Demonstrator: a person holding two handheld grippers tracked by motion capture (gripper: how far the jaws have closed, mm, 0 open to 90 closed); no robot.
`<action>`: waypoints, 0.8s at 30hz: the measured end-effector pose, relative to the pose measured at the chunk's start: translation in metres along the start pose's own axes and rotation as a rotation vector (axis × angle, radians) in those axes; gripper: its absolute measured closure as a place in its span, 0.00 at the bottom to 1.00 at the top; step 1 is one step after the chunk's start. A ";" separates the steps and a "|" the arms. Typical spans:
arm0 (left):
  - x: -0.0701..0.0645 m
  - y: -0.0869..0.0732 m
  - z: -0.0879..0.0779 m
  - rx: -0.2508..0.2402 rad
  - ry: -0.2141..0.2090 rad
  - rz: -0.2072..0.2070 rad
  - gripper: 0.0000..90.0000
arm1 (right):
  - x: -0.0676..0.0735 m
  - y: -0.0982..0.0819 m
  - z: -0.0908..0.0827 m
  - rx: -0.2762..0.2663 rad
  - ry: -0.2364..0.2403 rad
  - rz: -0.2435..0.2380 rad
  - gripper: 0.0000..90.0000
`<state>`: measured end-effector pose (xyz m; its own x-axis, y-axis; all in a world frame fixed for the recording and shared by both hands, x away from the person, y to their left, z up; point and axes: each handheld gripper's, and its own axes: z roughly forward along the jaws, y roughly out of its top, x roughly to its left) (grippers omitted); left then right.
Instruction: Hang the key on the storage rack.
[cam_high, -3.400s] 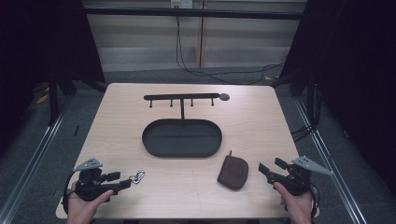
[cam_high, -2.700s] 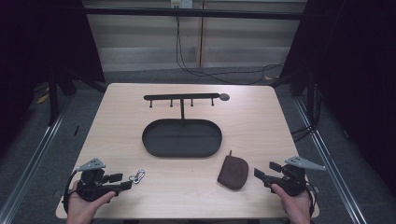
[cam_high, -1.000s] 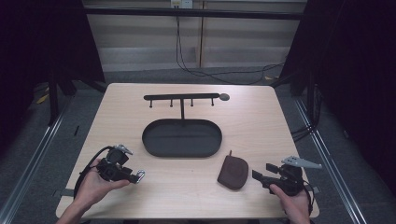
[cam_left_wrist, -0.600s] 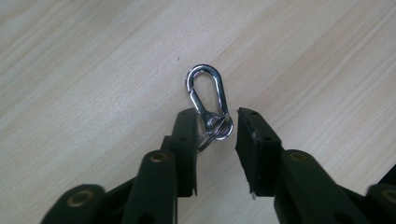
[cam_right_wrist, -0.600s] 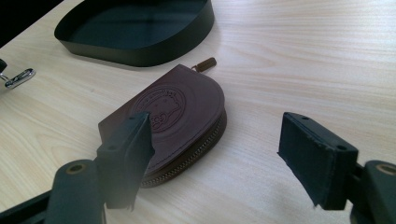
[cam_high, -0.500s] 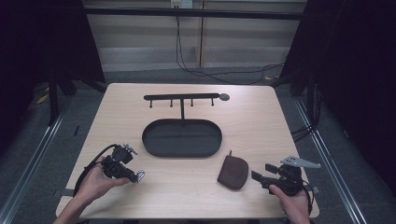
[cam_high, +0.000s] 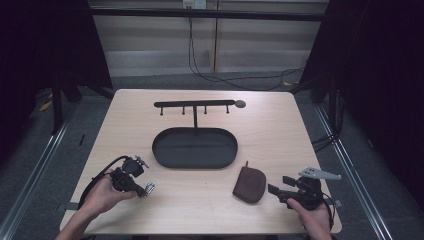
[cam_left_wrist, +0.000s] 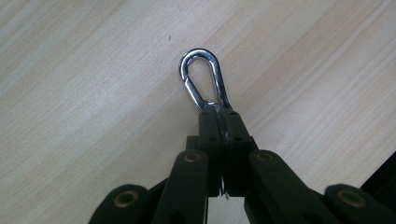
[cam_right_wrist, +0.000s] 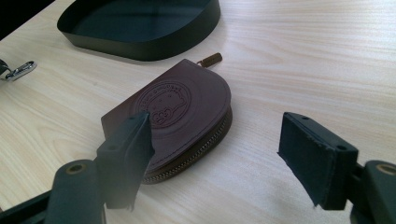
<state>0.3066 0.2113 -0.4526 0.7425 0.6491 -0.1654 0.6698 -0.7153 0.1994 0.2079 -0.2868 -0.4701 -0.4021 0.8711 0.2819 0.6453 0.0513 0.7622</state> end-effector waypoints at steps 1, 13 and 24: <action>0.000 0.000 -0.001 0.005 0.001 0.005 0.99 | 0.000 0.000 0.000 0.001 -0.001 0.002 0.28; 0.002 0.002 -0.016 -0.018 -0.028 0.021 0.99 | 0.000 0.000 0.001 0.007 0.002 -0.002 0.28; -0.003 0.012 -0.045 -0.007 0.026 0.043 0.99 | 0.000 0.000 0.001 0.012 0.002 -0.004 0.28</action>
<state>0.3117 0.2121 -0.4065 0.7702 0.6240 -0.1318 0.6368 -0.7410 0.2129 0.2084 -0.2861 -0.4708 -0.4057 0.8700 0.2803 0.6514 0.0601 0.7563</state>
